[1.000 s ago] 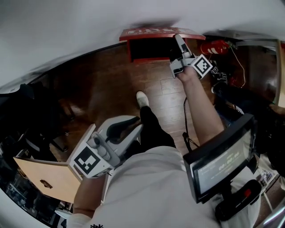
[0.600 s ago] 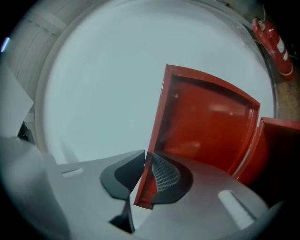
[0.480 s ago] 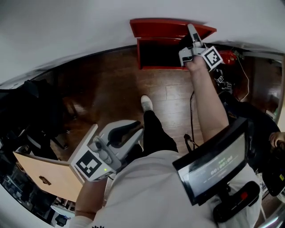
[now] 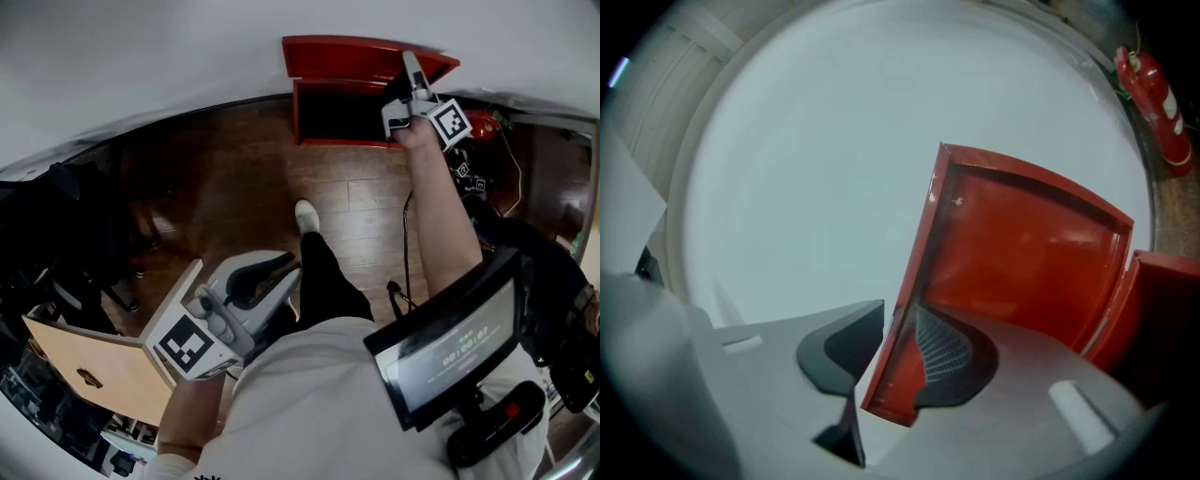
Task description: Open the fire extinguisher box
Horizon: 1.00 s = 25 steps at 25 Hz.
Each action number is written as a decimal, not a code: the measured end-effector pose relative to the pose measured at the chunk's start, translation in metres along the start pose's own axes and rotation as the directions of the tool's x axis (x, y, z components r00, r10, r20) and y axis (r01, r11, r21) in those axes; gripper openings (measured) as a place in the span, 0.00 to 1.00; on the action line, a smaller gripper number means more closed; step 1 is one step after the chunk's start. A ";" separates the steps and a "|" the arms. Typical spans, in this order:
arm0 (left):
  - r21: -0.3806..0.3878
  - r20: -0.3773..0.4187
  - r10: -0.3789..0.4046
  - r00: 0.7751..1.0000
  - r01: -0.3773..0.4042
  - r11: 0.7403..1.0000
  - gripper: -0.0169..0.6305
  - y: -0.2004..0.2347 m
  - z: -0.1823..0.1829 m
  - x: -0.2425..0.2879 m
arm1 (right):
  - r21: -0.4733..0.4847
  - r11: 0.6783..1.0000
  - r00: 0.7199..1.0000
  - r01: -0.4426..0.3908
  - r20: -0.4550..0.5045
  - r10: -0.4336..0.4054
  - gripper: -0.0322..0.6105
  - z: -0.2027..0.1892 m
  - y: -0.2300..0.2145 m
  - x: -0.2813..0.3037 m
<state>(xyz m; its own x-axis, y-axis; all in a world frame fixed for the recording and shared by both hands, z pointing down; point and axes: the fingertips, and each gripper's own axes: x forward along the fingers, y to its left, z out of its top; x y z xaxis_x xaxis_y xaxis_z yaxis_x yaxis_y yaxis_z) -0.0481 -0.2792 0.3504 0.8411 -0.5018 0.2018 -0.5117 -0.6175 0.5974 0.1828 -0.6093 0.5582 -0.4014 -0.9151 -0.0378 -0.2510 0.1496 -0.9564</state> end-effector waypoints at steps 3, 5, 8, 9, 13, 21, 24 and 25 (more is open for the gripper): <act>0.017 0.000 -0.008 1.000 0.008 1.000 0.10 -0.005 -0.001 -0.005 | 0.016 1.000 1.000 -0.001 0.008 0.001 0.32 0.000 0.000 -0.005; 0.022 0.004 -0.014 1.000 0.014 1.000 0.10 -0.011 -0.003 -0.008 | 0.016 1.000 1.000 0.014 0.005 -0.014 0.38 0.002 -0.002 -0.013; 0.032 -0.004 -0.021 1.000 0.021 0.999 0.10 -0.018 -0.011 -0.017 | 0.008 1.000 1.000 0.020 0.011 -0.020 0.40 0.003 0.000 -0.027; 0.037 -0.005 -0.026 1.000 0.026 0.999 0.10 -0.022 -0.014 -0.020 | 0.003 1.000 1.000 0.021 0.013 -0.021 0.40 0.002 0.002 -0.034; 0.072 0.005 -0.050 0.999 0.049 0.996 0.10 -0.041 -0.026 -0.037 | -0.052 0.999 1.000 0.009 -0.021 -0.010 0.40 -0.015 0.021 -0.066; 0.201 0.072 -0.147 0.986 0.130 0.971 0.10 -0.102 -0.048 -0.111 | -0.304 0.948 0.988 -0.095 -0.148 0.052 0.37 -0.098 0.135 -0.174; 0.251 0.085 -0.182 0.980 0.156 0.955 0.09 -0.128 -0.066 -0.158 | -0.348 0.929 0.983 -0.128 -0.171 0.071 0.36 -0.138 0.182 -0.231; 0.268 0.086 -0.188 0.978 0.159 0.950 0.09 -0.135 -0.073 -0.173 | -0.357 0.925 0.983 -0.131 -0.170 0.073 0.35 -0.150 0.198 -0.252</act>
<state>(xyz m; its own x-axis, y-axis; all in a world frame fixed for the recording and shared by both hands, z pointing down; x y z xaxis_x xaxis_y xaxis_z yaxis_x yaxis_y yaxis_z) -0.1115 -0.0644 0.2913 0.9041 -0.4269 0.0181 -0.3993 -0.8290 0.3915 0.1023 -0.2932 0.4218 -0.5625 -0.8248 -0.0578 -0.4943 0.3916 -0.7761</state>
